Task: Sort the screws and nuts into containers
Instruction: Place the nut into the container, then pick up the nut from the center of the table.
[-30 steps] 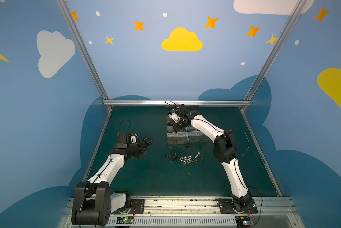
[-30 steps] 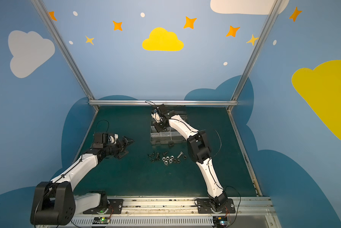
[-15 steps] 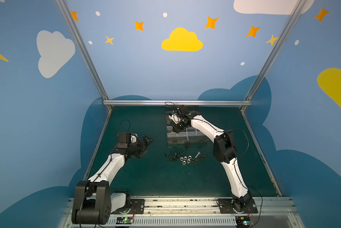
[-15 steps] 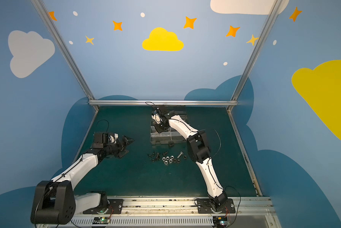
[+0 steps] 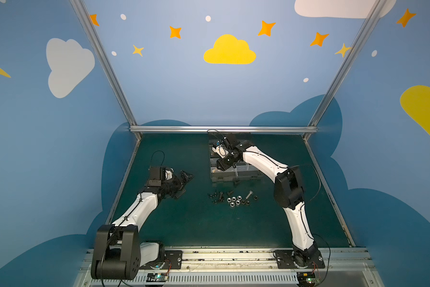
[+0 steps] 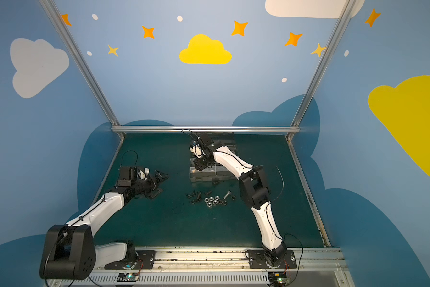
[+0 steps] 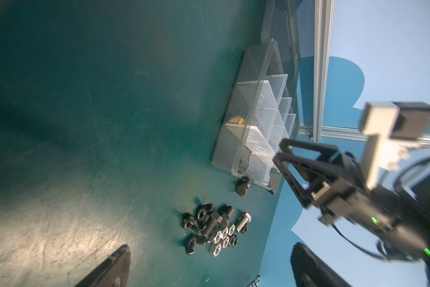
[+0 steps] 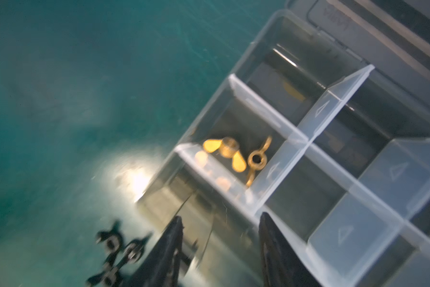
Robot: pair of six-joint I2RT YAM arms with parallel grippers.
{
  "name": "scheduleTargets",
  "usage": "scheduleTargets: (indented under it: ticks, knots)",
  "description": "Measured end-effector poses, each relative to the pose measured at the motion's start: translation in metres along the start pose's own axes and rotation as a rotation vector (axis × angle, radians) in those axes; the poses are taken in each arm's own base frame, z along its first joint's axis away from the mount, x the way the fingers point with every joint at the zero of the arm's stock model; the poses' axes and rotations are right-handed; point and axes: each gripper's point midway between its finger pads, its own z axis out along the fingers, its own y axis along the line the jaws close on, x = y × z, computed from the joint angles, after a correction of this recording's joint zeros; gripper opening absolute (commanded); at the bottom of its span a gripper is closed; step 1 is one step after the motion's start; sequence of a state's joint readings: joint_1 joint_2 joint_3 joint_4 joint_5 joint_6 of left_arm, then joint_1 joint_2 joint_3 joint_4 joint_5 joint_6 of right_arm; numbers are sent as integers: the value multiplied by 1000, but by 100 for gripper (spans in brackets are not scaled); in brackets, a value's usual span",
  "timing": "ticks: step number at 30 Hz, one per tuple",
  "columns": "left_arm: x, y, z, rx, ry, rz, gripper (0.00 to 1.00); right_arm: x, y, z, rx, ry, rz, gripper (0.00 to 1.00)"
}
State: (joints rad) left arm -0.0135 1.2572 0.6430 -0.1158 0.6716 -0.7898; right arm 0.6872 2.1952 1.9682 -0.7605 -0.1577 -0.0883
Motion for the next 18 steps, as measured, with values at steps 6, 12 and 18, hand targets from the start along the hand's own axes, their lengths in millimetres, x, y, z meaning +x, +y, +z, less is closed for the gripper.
scheduleTargets:
  ticks: [6, 12, 18]
  knots:
    - [-1, -1, 0, 2, -5, 3, 100, -1, 39, -46, -32, -57, -54, 52]
    - [-1, 0, 0, 3, -5, 1, 100, 24, 67, -50, -74, -15, -65, 53]
    - [0, -1, -2, 7, -9, 4, 100, 59, 85, -32, -98, 85, -41, 55]
